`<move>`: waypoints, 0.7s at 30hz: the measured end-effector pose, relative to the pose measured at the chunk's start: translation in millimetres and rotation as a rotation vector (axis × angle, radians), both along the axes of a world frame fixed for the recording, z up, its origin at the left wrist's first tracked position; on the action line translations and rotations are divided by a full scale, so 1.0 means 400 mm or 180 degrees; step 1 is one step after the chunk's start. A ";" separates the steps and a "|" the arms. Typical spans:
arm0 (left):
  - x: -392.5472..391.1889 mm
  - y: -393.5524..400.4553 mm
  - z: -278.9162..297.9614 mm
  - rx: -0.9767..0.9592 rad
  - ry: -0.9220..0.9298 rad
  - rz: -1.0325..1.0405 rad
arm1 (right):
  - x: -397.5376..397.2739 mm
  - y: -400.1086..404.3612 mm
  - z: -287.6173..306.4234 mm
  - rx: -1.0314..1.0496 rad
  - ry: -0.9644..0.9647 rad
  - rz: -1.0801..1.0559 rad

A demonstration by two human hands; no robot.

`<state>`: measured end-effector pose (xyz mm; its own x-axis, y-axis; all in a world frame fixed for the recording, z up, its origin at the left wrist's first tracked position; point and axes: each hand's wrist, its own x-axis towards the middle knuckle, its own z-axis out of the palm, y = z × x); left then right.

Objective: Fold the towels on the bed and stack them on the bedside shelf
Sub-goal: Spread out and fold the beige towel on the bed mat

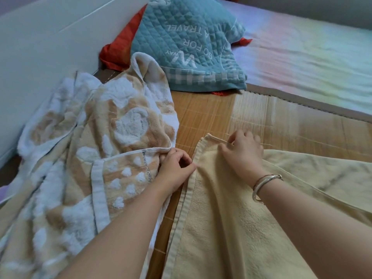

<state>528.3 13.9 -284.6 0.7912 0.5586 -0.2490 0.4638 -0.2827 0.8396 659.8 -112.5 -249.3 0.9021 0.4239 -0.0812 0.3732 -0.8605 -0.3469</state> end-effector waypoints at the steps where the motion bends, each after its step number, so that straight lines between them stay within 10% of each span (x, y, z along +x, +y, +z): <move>1: 0.001 -0.001 0.001 0.0021 0.0010 0.0012 | -0.001 -0.003 0.000 0.0042 -0.0028 0.0072; 21: 0.008 -0.067 0.026 0.1394 0.0507 -0.0001 | -0.076 -0.147 0.009 0.0503 -0.0424 0.0611</move>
